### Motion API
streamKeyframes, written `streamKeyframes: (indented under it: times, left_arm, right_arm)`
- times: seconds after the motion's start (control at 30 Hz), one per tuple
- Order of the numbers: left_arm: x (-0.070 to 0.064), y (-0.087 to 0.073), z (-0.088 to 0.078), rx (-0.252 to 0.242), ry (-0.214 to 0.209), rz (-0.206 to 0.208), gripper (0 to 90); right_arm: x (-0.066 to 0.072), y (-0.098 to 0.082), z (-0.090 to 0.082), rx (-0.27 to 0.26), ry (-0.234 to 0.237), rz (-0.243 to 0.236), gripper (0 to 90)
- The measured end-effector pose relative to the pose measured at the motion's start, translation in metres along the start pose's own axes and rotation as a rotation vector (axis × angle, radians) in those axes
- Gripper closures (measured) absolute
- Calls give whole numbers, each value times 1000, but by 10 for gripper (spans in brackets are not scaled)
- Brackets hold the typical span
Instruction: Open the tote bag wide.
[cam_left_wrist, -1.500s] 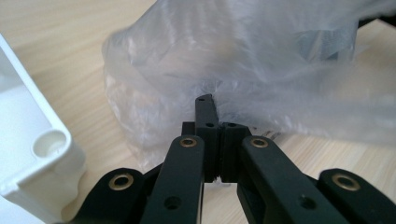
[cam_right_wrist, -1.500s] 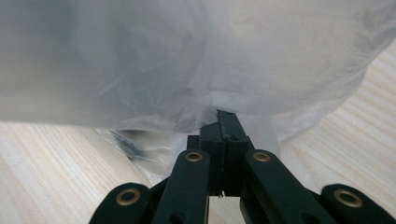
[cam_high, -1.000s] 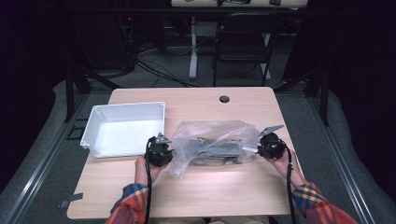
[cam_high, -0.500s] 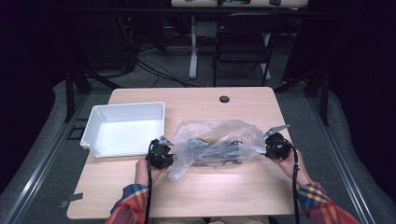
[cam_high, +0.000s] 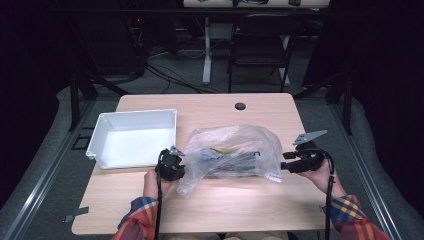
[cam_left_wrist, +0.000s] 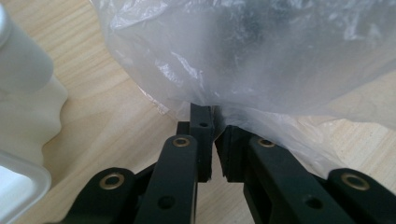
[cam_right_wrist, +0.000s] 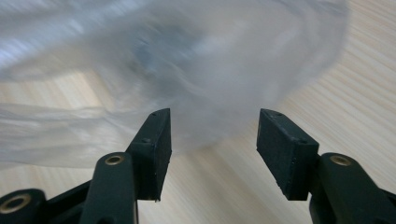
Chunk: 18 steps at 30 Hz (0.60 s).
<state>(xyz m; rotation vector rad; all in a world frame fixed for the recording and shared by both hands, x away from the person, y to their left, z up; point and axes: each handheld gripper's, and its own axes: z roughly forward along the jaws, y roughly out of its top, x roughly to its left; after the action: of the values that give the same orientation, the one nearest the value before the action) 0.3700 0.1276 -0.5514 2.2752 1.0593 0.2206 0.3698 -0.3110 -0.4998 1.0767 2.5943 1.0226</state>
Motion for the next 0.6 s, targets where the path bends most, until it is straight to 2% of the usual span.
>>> streamKeyframes:
  times: [0.1,0.13,0.17,0.23,0.3,0.33,0.37,0.43,0.6]
  left_arm:
    - [1,0,-2,9,-9,-8,793]
    - [2,0,-2,19,-9,-20,740]
    - [3,-1,-5,34,-13,-36,672]
    - [3,-3,-12,24,-17,-77,564]
    - [3,-5,-22,7,1,-98,482]
    - [3,-6,-28,-2,6,-109,457]
    - [2,-7,-32,-10,12,-119,431]
    - [2,-10,-41,-24,18,-127,398]
    - [-1,-11,-58,-63,30,-132,359]
  right_arm:
    - [6,4,4,-3,28,8,459]
    - [6,4,6,-3,35,9,470]
    - [6,3,7,-6,30,12,512]
    - [7,3,11,-29,19,5,609]
    - [9,4,15,-31,14,-2,716]
    - [11,4,18,-34,-2,-7,780]
    - [12,5,21,-32,3,-14,821]
    - [14,6,27,-10,-12,-40,895]
    - [16,4,35,39,-24,-54,900]
